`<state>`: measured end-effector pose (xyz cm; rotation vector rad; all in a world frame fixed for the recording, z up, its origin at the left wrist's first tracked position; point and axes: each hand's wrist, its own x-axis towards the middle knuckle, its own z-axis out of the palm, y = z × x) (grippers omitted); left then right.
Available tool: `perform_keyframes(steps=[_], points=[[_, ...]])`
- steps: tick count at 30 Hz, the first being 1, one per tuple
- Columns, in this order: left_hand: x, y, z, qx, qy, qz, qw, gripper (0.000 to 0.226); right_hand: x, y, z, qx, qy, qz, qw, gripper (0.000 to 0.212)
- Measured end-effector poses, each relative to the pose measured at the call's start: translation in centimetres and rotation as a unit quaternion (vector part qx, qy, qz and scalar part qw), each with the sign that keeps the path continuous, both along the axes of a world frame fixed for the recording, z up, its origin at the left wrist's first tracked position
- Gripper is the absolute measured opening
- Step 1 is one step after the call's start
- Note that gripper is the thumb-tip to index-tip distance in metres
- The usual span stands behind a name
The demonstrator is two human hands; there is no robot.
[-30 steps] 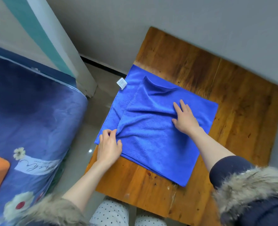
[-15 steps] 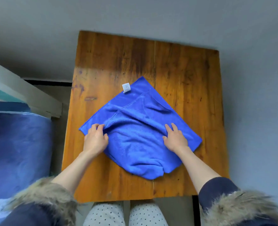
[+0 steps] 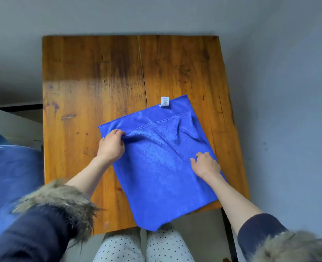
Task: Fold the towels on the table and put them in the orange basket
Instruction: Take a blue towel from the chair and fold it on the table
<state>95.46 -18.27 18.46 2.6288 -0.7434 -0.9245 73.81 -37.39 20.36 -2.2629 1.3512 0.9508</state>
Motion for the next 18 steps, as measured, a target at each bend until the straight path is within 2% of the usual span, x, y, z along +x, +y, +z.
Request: perform_keyframes(steps=[2,5,7,11,14,18], points=[[0.1,0.3,0.1,0.002,-0.027,0.024,0.999,0.038,1.2,-1.0,0.1,-0.038,-0.049,-0.020,0.998,0.038],[0.5,0.9,0.2,0.000,-0.051,0.090,0.995,0.030,3.2,-2.9,0.2,-0.099,-0.193,-0.069,0.974,0.029],[0.7,1.2,0.1,0.002,-0.061,0.106,0.992,0.027,4.9,-4.6,0.1,-0.100,-0.249,-0.076,0.960,0.026],[0.6,1.6,0.0,-0.033,-0.021,0.127,0.991,0.020,8.2,-7.3,-1.1,-0.039,-0.244,-0.074,0.966,0.037],[0.1,2.2,0.0,-0.049,-0.032,0.137,0.989,0.012,9.3,-7.9,-1.7,-0.036,-0.214,-0.064,0.974,0.028],[0.1,2.3,1.1,-0.096,-0.017,0.189,0.977,0.008,9.1,-8.2,-1.3,-0.018,-0.301,-0.137,0.944,0.020]])
